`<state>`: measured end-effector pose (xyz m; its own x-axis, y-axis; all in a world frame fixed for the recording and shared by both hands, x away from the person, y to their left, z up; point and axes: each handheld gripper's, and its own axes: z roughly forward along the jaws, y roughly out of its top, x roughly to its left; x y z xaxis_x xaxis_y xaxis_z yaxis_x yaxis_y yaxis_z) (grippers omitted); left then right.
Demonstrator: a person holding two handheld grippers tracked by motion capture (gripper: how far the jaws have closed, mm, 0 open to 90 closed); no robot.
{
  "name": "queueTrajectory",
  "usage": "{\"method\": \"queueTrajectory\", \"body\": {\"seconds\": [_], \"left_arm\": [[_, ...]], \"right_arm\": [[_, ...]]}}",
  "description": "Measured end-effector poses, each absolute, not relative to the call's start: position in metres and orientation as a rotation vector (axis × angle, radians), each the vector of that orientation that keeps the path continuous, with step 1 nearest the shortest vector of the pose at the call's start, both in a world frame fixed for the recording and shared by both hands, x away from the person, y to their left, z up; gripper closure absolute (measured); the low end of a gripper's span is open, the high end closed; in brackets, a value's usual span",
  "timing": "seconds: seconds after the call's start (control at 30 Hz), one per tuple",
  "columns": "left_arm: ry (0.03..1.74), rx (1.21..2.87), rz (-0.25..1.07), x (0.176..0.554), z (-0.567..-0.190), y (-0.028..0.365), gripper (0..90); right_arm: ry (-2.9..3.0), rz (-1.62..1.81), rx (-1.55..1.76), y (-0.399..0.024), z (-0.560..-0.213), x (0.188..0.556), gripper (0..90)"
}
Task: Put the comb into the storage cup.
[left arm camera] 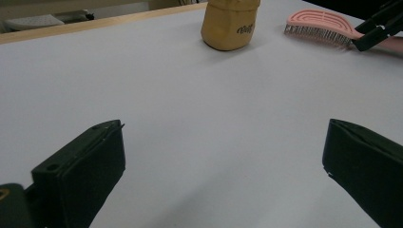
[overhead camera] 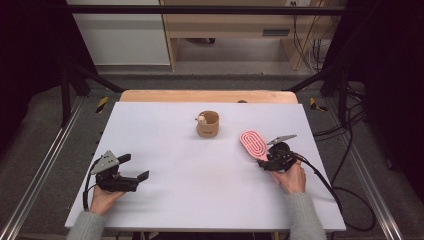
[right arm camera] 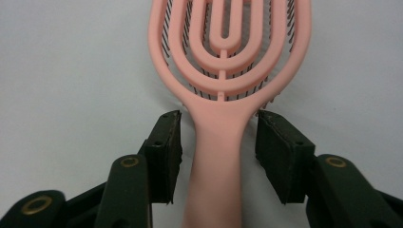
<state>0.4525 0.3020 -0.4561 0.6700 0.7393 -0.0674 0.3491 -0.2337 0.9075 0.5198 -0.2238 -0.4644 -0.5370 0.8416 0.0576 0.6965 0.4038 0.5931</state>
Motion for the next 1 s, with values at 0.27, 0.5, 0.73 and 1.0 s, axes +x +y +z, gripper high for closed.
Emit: {"method": "queueTrajectory", "body": {"seconds": [0.27,0.5,0.73,1.0], "left_arm": [[0.861,1.837,0.466,0.4525,-0.4560,0.3021,0.1],[0.862,1.837,0.466,0.4525,-0.4560,0.3021,0.1],[0.862,1.837,0.466,0.4525,-0.4561,0.3019,0.1],[0.861,1.837,0.467,0.4524,-0.4559,0.3020,0.1]], "right_arm": [[2.413,0.835,1.372,-0.2244,-0.4652,0.5209,56.1],[2.411,0.831,1.367,-0.2249,-0.4651,0.5214,59.9],[2.408,0.826,1.374,-0.2243,-0.4648,0.5213,61.8],[2.410,0.826,1.380,-0.2246,-0.4646,0.5213,66.3]]}}
